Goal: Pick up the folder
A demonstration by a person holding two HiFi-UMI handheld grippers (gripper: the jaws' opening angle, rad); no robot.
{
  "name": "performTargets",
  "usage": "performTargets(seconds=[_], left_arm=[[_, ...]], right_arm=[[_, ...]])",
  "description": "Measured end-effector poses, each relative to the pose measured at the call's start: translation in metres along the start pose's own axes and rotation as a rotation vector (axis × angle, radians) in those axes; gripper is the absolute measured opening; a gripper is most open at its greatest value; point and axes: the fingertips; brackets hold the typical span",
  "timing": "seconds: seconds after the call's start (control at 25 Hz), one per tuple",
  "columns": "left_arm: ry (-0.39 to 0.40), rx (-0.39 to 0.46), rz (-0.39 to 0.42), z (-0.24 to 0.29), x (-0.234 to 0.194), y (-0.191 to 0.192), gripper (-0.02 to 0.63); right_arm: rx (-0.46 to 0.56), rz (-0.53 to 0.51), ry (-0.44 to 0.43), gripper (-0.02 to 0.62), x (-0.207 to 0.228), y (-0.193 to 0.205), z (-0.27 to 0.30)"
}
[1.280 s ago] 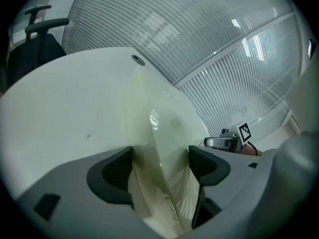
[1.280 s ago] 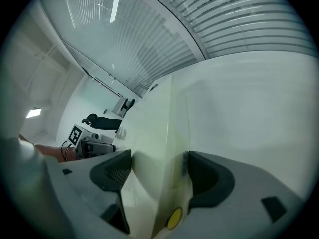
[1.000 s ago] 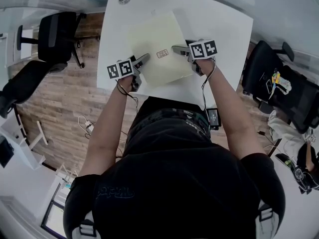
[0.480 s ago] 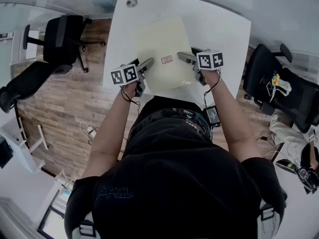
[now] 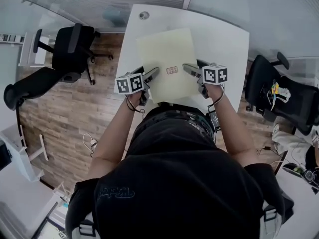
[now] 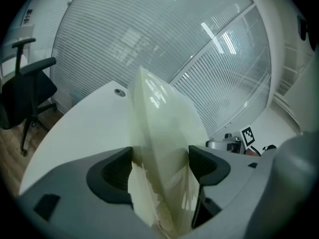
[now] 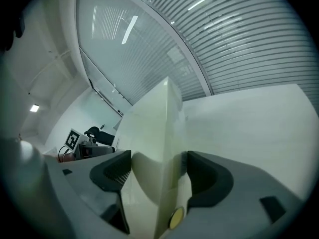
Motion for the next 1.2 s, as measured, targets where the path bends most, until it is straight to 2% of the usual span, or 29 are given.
performTargets(seconds=[0.2,0.52,0.76,1.2], left_arm=[[0.013,0.001,0.030,-0.010,0.006,-0.007,0.364],[0.038,-0.005,0.076,-0.024,0.010,-0.011,0.364],[0.056,-0.017,0.078,-0.025,0.013,-0.003,0.364],[0.038,-0.013,0.075,-0.026,0.045,0.017,0.364]], right_arm=[[0.018,-0.026,0.020,0.353,-0.013,-0.005,-0.009],[0.056,0.000,0.055,0.353,-0.028,0.003,-0.017],[0.059,0.030,0.089,0.353,-0.028,0.018,-0.025],[0.059,0.027,0.088,0.353,-0.020,0.035,-0.058]])
Point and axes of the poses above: the fingertips, and each gripper's own axes: z forward along the fingers, x to its right, y out of its underside
